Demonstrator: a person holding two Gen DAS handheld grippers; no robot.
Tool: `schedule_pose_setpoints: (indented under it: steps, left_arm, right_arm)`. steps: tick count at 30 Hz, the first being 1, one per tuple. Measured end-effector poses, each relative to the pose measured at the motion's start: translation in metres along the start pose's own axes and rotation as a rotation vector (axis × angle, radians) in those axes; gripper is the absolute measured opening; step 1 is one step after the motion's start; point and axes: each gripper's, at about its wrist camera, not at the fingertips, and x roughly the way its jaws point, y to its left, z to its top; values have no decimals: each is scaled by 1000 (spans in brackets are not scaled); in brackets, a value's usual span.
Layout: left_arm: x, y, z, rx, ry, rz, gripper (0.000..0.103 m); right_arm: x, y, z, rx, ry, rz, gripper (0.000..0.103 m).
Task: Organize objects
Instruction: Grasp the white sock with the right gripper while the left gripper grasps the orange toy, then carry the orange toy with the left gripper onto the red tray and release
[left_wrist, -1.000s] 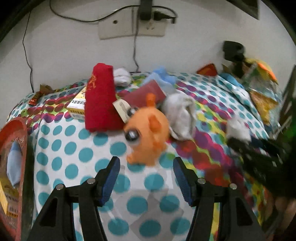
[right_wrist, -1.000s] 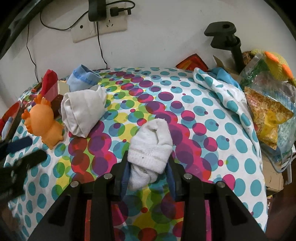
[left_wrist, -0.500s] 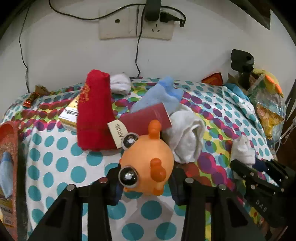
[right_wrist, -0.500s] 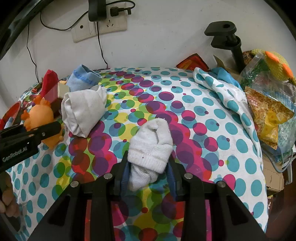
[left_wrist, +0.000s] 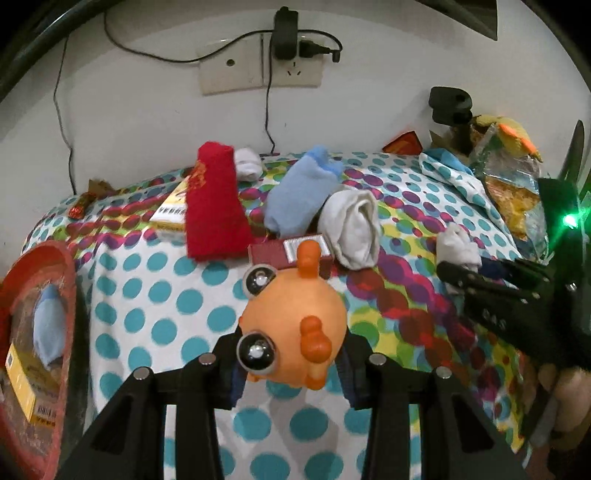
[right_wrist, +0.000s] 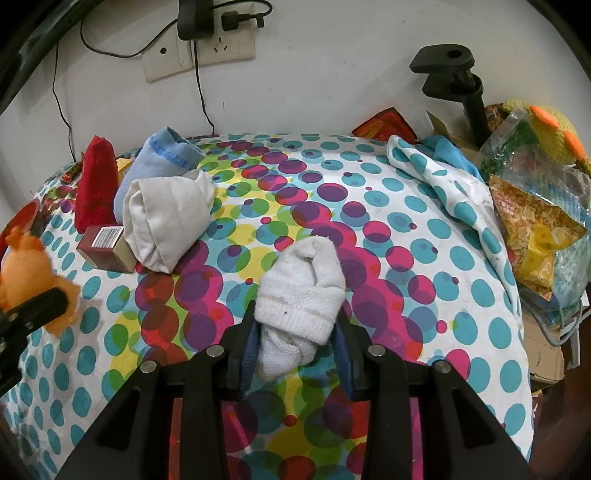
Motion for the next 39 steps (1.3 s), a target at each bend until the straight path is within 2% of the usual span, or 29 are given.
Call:
schedule_pose_setpoints:
  steps: [8,18,25,34,39]
  left_arm:
    - [-25,21,-21,-11,20,64,40]
    - [-60,65,-31,-50,3,170,40]
    - [-83,97,-35,-94,-17,206,40]
    - [-120,149,-37,-169,-56,259,41]
    - [-133,189,-44,-224,-53,330,41]
  right_arm:
    - [1,-1,0,-6,2,-6,36]
    - [1,0,1,-8,2,-9,36]
    - [1,0,1,-8,3,-10,36]
    - [1,0,1,-9,3,-12,37]
    - [2,1,2,-10,3,-13,37]
